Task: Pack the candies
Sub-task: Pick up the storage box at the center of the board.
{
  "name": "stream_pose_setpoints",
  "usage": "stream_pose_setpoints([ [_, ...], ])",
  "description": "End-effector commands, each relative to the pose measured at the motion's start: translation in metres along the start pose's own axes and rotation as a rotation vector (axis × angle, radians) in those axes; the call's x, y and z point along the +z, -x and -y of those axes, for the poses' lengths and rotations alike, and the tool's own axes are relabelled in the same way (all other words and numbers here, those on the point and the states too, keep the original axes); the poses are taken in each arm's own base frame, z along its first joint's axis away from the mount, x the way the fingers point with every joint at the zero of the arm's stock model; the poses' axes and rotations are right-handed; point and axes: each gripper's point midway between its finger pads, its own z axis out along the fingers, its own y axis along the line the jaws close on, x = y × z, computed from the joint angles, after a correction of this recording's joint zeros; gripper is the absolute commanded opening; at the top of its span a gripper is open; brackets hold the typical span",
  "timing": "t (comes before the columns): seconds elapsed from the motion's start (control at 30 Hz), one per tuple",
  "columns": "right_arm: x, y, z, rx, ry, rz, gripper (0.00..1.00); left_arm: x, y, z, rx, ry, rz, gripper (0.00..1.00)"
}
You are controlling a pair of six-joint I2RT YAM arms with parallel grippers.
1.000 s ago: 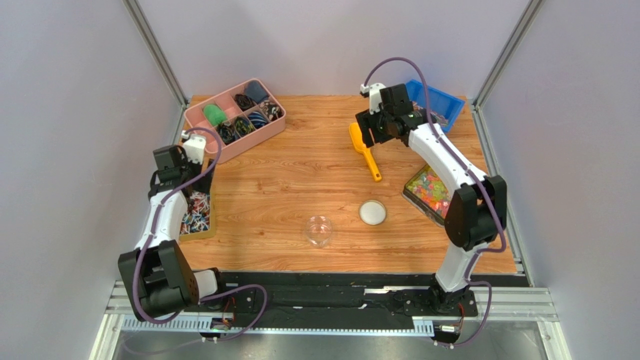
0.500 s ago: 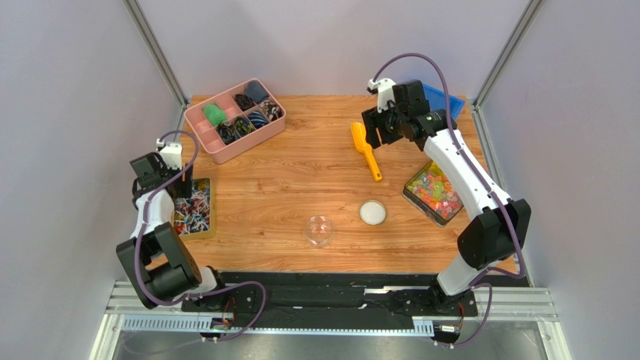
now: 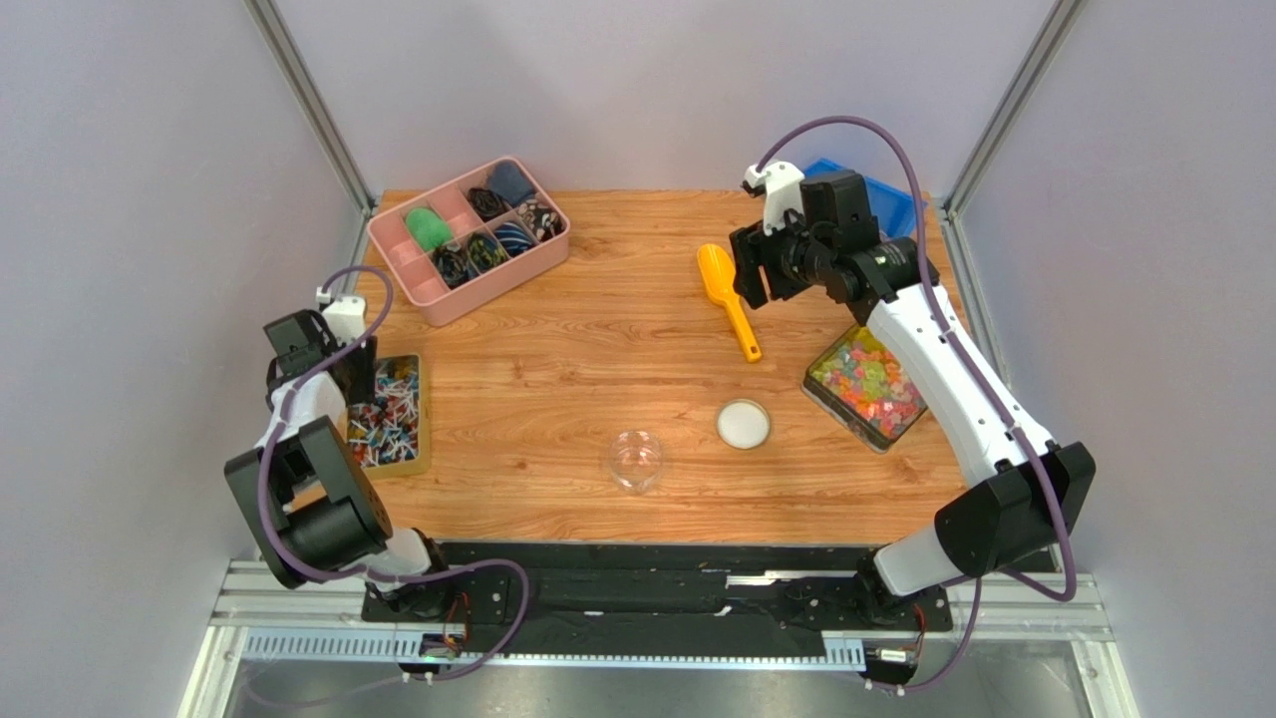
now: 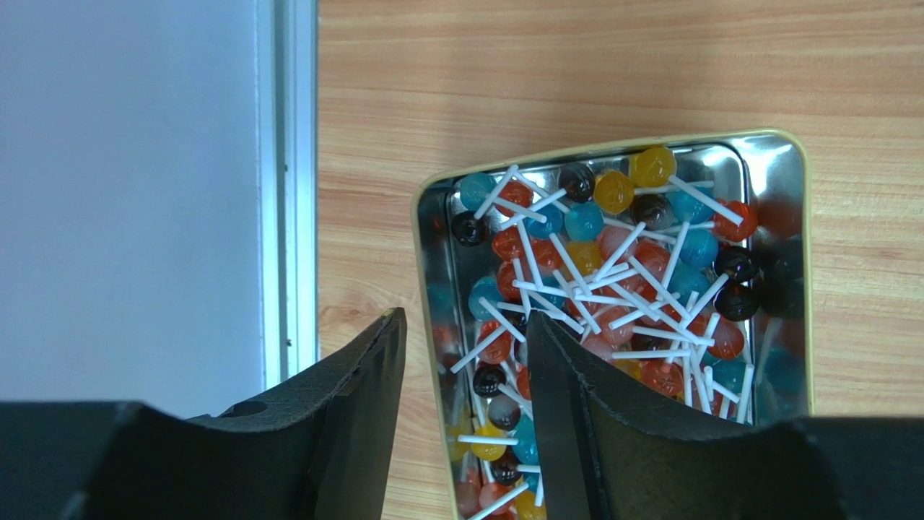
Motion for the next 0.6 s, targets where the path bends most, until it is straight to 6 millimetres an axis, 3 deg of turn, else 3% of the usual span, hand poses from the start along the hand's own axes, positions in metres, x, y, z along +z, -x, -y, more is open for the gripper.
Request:
stream_pose_setpoints([
  [0.0,-0.003,0.009,-0.003,-0.02,0.014,0.054,0.65,0.004,-0.004,-0.002,-0.004,0.0,0.001,0.53],
  [0.17,-0.001,0.004,-0.005,-0.026,0.021,0.052,0.65,0.01,-0.01,-0.004,-0.005,0.012,-0.014,0.49],
  [0.57,0.007,-0.003,-0.007,-0.037,0.035,0.039,0.65,0.016,-0.011,-0.005,-0.006,0.008,-0.026,0.24],
])
